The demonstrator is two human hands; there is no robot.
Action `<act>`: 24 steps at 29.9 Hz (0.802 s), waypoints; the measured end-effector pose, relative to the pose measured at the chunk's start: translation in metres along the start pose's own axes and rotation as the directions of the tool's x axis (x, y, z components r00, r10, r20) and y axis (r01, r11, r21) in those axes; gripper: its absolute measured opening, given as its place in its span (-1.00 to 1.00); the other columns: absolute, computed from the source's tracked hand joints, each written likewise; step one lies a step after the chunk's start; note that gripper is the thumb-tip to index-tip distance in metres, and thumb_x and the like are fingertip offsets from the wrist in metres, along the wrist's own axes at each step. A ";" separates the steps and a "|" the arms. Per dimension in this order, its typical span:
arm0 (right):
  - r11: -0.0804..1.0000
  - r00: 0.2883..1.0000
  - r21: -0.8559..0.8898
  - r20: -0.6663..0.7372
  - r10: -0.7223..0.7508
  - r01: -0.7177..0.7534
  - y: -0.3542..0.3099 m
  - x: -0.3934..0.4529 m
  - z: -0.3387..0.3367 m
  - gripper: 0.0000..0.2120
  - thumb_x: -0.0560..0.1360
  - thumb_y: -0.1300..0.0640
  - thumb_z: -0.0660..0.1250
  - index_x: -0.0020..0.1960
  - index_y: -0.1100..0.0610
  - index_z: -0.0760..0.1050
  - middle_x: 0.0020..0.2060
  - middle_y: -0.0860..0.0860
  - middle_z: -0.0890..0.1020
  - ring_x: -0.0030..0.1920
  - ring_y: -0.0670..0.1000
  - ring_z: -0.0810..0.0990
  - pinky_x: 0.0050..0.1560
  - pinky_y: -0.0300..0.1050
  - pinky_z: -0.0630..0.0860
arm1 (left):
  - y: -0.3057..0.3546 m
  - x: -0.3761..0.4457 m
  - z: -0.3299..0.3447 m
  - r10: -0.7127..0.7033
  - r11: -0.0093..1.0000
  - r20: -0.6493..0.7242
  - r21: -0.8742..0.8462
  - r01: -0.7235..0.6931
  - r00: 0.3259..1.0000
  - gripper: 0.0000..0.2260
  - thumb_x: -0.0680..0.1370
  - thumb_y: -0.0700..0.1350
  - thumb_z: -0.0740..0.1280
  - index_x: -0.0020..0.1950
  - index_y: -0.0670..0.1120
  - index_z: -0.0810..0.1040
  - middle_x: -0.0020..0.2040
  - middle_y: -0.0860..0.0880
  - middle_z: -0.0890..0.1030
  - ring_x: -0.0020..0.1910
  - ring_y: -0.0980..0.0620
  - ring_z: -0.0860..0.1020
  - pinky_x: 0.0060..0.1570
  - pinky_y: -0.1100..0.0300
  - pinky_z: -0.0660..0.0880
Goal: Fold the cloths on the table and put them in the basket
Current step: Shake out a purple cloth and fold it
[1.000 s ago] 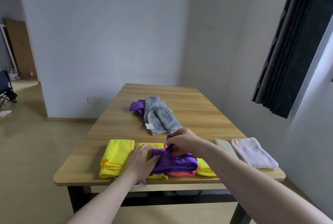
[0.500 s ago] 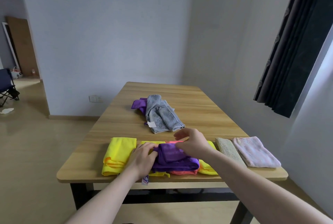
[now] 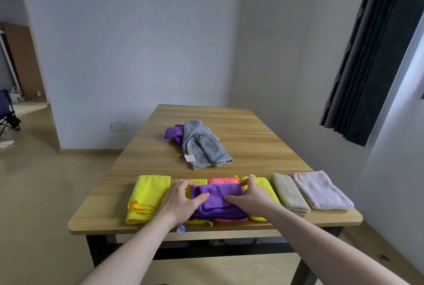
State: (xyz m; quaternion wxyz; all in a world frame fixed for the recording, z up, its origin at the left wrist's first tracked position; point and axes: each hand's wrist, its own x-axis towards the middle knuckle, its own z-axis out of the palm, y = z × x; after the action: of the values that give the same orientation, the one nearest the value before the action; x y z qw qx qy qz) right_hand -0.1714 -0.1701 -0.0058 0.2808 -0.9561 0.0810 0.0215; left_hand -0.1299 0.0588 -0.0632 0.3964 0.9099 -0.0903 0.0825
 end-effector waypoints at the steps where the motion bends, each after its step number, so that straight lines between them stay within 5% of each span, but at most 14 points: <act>1: 1.000 1.000 0.001 0.008 0.011 -0.011 0.000 0.001 0.000 -0.21 0.40 -0.31 0.46 0.45 0.08 0.32 0.31 0.05 0.52 0.26 0.06 0.51 0.14 -0.11 0.45 | 0.000 0.000 0.000 0.005 1.000 0.000 0.005 -0.005 1.000 -0.51 0.36 0.41 0.39 0.10 0.11 0.54 0.16 0.18 0.54 0.17 0.12 0.51 0.22 0.15 0.42; 10: 0.997 0.997 -0.009 -0.002 0.082 -0.082 0.000 0.003 0.008 -0.25 0.34 -0.34 0.50 0.30 0.12 0.42 0.13 0.02 0.58 0.15 0.06 0.55 0.15 -0.05 0.52 | -0.001 0.000 0.000 -0.004 1.000 0.014 0.031 0.004 1.000 -0.46 0.35 0.39 0.43 0.17 0.11 0.50 0.20 0.17 0.51 0.21 0.10 0.49 0.27 0.15 0.42; 15: 0.968 0.993 0.222 0.026 0.118 -0.121 0.003 0.003 0.003 -0.48 0.30 -0.19 0.57 0.08 0.06 0.47 -0.01 -0.02 0.64 0.03 0.01 0.63 0.10 -0.04 0.61 | 0.002 -0.001 -0.001 -0.018 0.999 0.021 0.049 0.017 1.000 -0.41 0.39 0.38 0.43 0.25 0.03 0.51 0.23 0.16 0.47 0.26 0.12 0.44 0.29 0.19 0.36; 21: 0.844 0.996 0.529 0.047 0.072 -0.086 0.005 0.001 -0.013 -0.69 0.36 0.06 0.54 -0.02 0.21 0.57 -0.23 0.04 0.59 -0.17 0.03 0.61 -0.11 0.01 0.63 | 0.013 0.009 -0.008 0.017 0.996 -0.003 -0.088 -0.017 1.000 -0.55 0.26 0.28 0.54 -0.02 0.06 0.58 0.17 0.11 0.58 0.21 0.08 0.52 0.28 0.14 0.41; 24: 0.726 0.998 0.685 0.051 0.023 -0.051 0.004 -0.004 -0.028 -0.83 0.43 0.22 0.49 -0.04 0.16 0.53 -0.21 0.06 0.61 -0.20 0.01 0.62 -0.05 0.07 0.68 | 0.041 0.016 -0.019 0.020 0.968 -0.002 -0.252 -0.020 1.000 -0.56 0.20 0.27 0.48 -0.07 0.03 0.61 0.00 0.09 0.68 0.07 0.07 0.61 0.15 0.10 0.51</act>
State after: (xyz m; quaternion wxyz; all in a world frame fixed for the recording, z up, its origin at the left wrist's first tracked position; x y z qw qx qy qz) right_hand -0.1763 -0.1882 0.0160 0.6151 -0.7824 0.0967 0.0142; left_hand -0.1255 0.0444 -0.0180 0.5077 0.8513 -0.1095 0.0740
